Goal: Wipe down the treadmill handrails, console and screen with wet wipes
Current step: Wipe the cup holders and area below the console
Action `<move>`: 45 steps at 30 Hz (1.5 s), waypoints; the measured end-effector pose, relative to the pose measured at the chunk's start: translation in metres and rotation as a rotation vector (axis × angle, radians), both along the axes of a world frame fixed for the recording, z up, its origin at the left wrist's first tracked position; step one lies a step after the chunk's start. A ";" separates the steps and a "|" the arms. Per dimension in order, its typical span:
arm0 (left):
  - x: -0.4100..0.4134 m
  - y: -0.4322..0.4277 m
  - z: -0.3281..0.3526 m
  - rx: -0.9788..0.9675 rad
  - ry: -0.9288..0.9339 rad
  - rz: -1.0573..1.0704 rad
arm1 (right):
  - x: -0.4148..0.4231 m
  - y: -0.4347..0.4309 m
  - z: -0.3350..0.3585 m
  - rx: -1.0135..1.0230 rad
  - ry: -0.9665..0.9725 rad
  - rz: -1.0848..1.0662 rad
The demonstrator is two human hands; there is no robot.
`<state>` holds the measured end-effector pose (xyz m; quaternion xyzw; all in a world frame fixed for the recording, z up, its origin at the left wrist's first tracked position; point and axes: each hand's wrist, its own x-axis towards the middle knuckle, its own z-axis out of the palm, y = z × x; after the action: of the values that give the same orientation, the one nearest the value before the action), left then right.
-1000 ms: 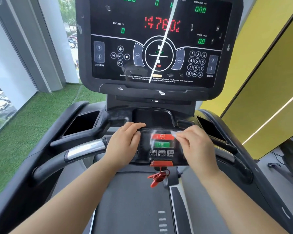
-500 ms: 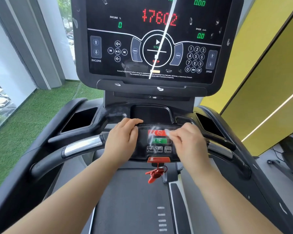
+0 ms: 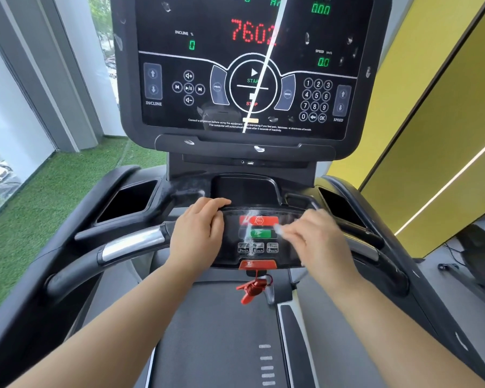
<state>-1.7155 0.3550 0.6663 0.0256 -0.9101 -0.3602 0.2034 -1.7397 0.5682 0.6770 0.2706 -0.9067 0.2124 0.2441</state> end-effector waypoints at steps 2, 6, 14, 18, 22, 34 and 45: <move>0.001 0.000 0.000 -0.010 0.005 -0.004 | -0.012 0.008 0.008 -0.046 0.028 -0.103; 0.000 0.001 -0.001 -0.013 0.009 0.015 | 0.001 0.002 -0.003 -0.063 0.019 -0.089; -0.001 0.003 -0.001 -0.027 0.011 0.038 | -0.014 0.012 0.010 0.018 -0.029 0.015; -0.001 0.003 -0.002 -0.025 0.024 0.044 | -0.009 0.013 0.005 -0.095 -0.028 -0.047; 0.000 0.003 -0.002 -0.020 0.039 0.043 | 0.021 0.018 -0.014 -0.075 -0.110 0.026; -0.001 0.003 -0.002 -0.033 0.042 0.032 | 0.022 0.026 -0.017 -0.148 -0.082 -0.028; 0.001 -0.006 0.000 -0.004 -0.027 -0.025 | 0.031 0.017 -0.022 -0.147 -0.089 -0.073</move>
<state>-1.7147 0.3487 0.6668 0.0188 -0.9137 -0.3606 0.1867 -1.7089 0.5850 0.6549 0.2091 -0.9078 0.2811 0.2305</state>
